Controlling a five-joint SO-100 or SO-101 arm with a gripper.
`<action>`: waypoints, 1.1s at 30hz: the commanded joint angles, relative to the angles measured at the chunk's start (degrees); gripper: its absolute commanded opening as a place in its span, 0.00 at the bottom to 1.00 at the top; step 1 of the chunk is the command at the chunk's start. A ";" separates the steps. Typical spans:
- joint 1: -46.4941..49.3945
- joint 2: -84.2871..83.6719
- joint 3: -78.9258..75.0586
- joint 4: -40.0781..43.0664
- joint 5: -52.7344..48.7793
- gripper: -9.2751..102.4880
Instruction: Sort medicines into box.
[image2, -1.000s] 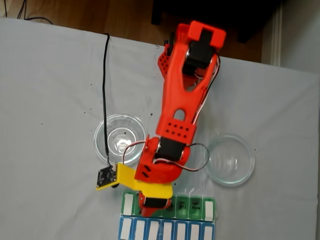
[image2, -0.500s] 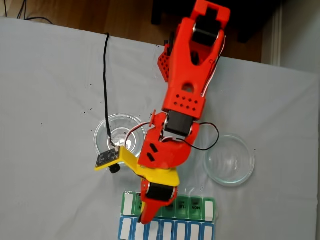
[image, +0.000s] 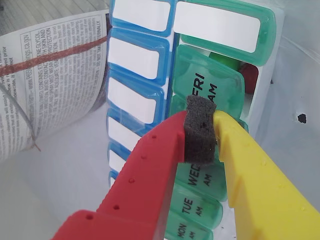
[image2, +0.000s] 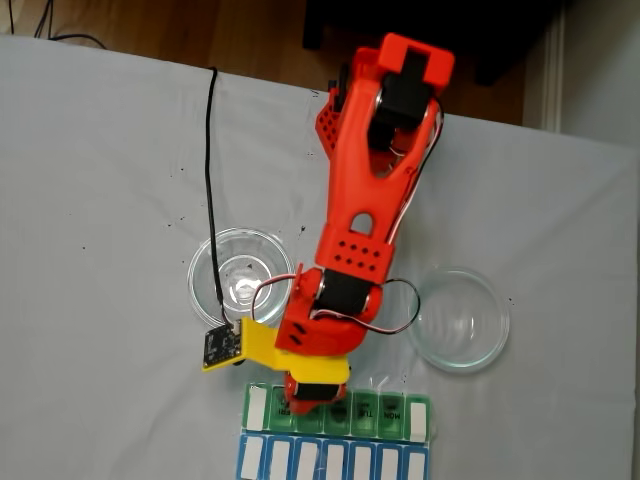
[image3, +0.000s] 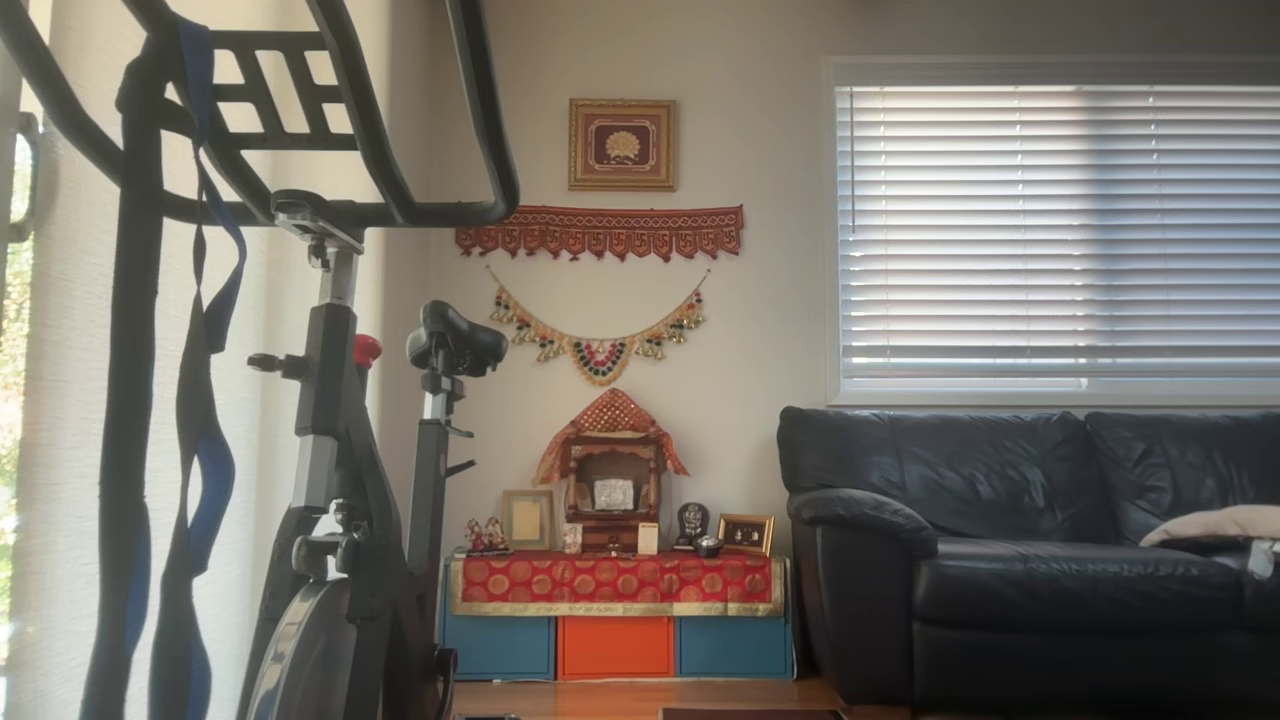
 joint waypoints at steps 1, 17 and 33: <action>0.00 0.44 -5.62 0.00 -0.44 0.09; 0.35 -3.87 -5.10 -0.62 -2.11 0.09; 1.41 -13.54 -6.77 4.39 -5.27 0.10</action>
